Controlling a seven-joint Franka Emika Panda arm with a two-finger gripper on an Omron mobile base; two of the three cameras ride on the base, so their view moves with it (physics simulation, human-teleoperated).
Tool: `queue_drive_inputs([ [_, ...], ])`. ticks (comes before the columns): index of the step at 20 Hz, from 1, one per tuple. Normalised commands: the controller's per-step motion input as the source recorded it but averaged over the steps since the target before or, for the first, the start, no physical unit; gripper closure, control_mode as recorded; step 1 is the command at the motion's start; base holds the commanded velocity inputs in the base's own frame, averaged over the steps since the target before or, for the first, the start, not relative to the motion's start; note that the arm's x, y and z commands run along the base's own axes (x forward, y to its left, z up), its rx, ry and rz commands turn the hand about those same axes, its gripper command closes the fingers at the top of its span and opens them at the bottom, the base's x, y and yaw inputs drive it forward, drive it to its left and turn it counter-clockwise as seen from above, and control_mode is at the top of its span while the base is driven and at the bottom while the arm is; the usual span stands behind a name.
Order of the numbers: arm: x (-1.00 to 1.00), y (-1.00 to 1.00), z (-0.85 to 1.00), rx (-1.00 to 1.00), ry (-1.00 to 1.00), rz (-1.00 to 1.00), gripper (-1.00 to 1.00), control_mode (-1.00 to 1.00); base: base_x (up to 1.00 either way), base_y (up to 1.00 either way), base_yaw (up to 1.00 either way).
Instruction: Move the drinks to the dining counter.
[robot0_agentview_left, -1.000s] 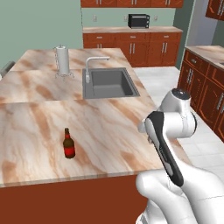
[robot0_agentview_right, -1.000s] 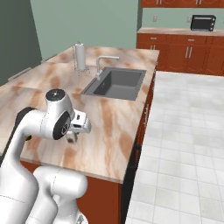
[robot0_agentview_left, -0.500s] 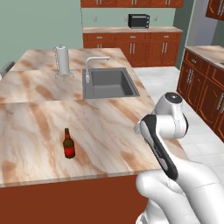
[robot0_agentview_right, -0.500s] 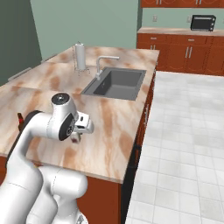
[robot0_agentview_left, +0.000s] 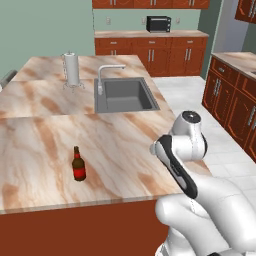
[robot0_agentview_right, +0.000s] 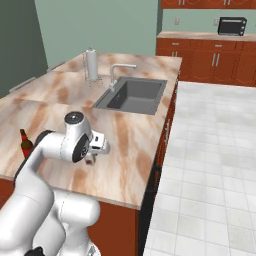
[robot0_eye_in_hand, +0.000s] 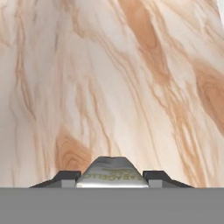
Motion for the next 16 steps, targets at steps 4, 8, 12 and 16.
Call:
queue_drive_inputs([
  [4, 0.25, 0.0, -0.31, 0.0, 0.0, 0.0, 1.0, -1.0, 0.0, 0.0, 0.0],
  [8, 0.28, 0.0, -0.34, 0.0, 0.0, 0.0, 1.0, -1.0, 0.0, 0.0, 0.0],
  [12, 0.29, 0.0, -0.35, 0.0, 0.0, 0.0, 1.0, -1.0, 0.0, 0.0, 0.0],
  [16, 0.29, 0.0, -0.32, 0.0, 0.0, 0.0, 1.0, -1.0, 0.0, 0.0, 0.0],
])
